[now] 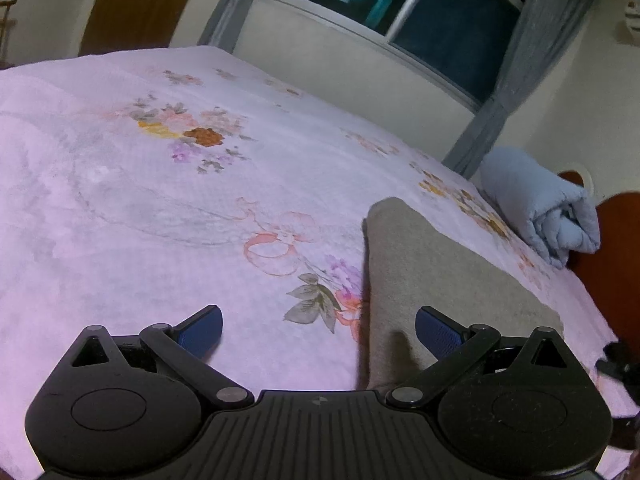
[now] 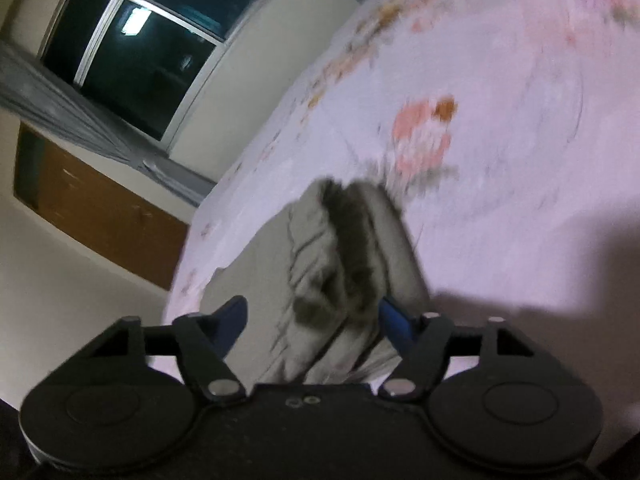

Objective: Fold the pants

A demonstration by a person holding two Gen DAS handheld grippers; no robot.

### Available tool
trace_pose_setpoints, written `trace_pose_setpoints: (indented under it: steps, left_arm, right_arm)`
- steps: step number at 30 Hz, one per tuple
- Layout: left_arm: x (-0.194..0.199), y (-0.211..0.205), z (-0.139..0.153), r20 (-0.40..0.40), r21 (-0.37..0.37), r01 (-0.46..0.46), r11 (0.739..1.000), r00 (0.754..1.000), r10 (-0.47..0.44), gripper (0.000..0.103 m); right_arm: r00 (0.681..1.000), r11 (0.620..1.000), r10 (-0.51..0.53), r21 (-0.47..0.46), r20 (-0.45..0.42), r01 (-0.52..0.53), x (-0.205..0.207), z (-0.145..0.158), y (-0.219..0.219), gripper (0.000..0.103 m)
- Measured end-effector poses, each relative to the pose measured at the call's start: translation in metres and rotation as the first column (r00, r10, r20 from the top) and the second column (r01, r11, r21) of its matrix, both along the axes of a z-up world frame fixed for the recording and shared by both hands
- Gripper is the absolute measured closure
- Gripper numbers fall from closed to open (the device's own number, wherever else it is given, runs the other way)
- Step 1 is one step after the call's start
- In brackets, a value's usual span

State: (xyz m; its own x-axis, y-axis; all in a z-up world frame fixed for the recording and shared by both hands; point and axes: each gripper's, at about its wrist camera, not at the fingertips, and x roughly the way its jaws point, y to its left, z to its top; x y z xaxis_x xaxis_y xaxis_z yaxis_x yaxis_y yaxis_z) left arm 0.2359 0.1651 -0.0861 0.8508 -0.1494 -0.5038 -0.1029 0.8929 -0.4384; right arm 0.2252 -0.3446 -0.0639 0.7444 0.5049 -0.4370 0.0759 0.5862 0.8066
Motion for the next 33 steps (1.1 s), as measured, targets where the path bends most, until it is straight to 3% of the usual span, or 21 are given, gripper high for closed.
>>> trace_pose_setpoints:
  steps: [9, 10, 11, 12, 14, 17, 19, 20, 22, 23, 31, 33]
  left_arm:
    - [0.001, 0.002, -0.003, -0.007, -0.019, -0.001, 1.000, 1.000, 0.001, 0.001]
    - [0.001, 0.002, -0.003, -0.008, -0.019, -0.001, 1.000, 1.000, 0.001, 0.001]
    - [0.001, 0.002, -0.003, -0.010, -0.019, -0.003, 1.000, 1.000, 0.003, 0.001]
    - [0.002, 0.003, -0.003, -0.011, -0.021, -0.003, 1.000, 1.000, 0.003, 0.001]
    - [0.001, 0.004, -0.003, -0.011, -0.028, -0.007, 1.000, 1.000, 0.006, 0.001]
    - [0.000, 0.006, -0.004, -0.009, -0.041, -0.015, 0.999, 1.000, 0.015, 0.001]
    - [0.000, 0.007, -0.005, -0.009, -0.043, -0.019, 0.999, 1.000, 0.019, 0.001]
    - [0.001, 0.006, -0.005, -0.009, -0.042, -0.018, 0.999, 1.000, 0.018, 0.001]
    - [0.003, 0.005, -0.005, -0.016, -0.040, -0.010, 0.999, 1.000, 0.009, 0.001]
    - [0.003, 0.004, -0.005, -0.020, -0.037, -0.005, 0.999, 1.000, 0.004, 0.001]
    - [0.004, 0.004, -0.006, -0.022, -0.039, -0.005, 0.999, 1.000, 0.004, 0.001]
    - [0.004, 0.002, -0.005, -0.019, -0.031, 0.006, 1.000, 1.000, -0.007, 0.001]
  right_arm:
    - [0.996, 0.993, -0.027, 0.109, -0.090, 0.037, 0.013, -0.020, 0.009, 0.041]
    - [0.996, 0.992, -0.022, 0.120, -0.087, 0.032, 0.016, -0.020, 0.010, 0.046]
    - [0.997, 0.993, -0.013, 0.112, -0.080, 0.022, 0.020, -0.019, 0.012, 0.071]
    - [0.998, 0.995, 0.006, 0.099, -0.064, 0.000, 0.024, -0.014, 0.015, 0.079]
    - [0.997, 0.996, 0.042, 0.076, 0.057, -0.046, 0.023, 0.014, 0.021, 0.081]
    - [0.939, 0.988, 0.012, 0.141, 0.345, -0.065, 0.000, 0.059, 0.022, 0.081]
    - [0.911, 0.987, -0.055, 0.160, 0.408, -0.011, -0.016, 0.057, 0.013, 0.081]
    - [0.927, 0.985, -0.090, 0.171, 0.364, 0.029, -0.015, 0.039, 0.007, 0.081]
    - [0.996, 0.972, -0.083, 0.223, 0.027, 0.075, 0.006, -0.022, -0.008, 0.081]
    - [0.995, 0.966, -0.097, 0.237, -0.030, 0.101, 0.003, -0.041, -0.014, 0.081]
    - [0.993, 0.969, -0.114, 0.220, -0.001, 0.111, -0.007, -0.044, -0.021, 0.080]
    - [0.995, 0.976, -0.100, 0.190, -0.014, 0.101, -0.006, -0.047, -0.018, 0.075]
